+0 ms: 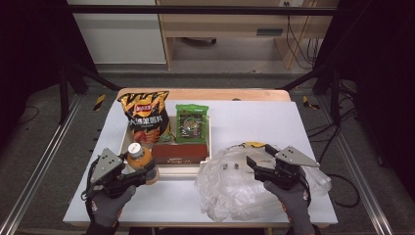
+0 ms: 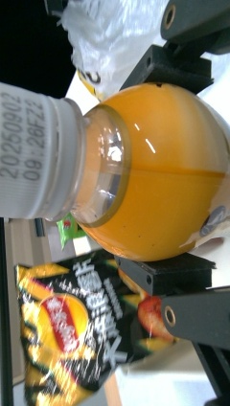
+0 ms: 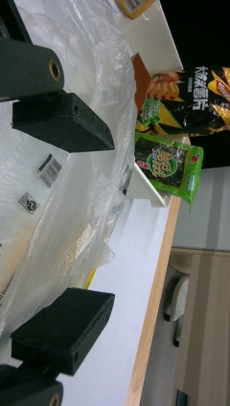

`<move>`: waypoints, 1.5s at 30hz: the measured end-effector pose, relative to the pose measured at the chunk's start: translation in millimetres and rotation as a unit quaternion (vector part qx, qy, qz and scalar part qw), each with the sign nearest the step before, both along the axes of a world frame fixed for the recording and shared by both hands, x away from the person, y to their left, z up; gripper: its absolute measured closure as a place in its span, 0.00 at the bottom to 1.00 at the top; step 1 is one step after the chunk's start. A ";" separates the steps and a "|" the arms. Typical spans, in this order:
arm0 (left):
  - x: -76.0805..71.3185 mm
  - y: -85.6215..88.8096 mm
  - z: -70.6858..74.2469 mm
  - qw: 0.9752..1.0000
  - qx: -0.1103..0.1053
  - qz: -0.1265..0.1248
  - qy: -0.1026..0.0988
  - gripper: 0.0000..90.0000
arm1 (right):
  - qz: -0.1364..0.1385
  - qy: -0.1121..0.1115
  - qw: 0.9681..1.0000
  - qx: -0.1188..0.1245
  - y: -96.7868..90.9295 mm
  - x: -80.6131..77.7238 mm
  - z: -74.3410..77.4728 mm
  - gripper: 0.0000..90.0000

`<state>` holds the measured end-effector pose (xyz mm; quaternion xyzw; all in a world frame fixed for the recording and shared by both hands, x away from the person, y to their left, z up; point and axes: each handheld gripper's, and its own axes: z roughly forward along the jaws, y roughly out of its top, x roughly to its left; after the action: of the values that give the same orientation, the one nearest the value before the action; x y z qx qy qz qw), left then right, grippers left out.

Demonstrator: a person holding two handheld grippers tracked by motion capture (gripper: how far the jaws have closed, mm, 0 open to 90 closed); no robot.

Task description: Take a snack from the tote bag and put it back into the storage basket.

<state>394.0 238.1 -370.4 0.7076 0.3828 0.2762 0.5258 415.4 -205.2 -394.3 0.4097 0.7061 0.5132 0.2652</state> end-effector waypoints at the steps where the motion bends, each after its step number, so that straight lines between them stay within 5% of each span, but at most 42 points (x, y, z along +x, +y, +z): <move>1: 1.3 2.1 0.8 1.000 0.002 0.003 0.000 0.33 | 0.000 -0.001 1.000 0.000 -0.2 0.0 0.3 0.26; 27: 38.9 28.0 13.5 0.997 -0.015 0.069 -0.011 0.33 | -0.004 0.001 1.000 -0.001 -2.5 1.4 -0.4 0.26; 45: 65.9 34.2 -6.9 0.997 -0.007 0.076 -0.003 0.33 | -0.003 0.004 1.000 0.000 -2.7 1.8 -1.4 0.26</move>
<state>459.8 272.3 -377.3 0.6721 0.4358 0.3149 0.5090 417.2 -207.8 -395.7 0.4142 0.7057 0.5105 0.2642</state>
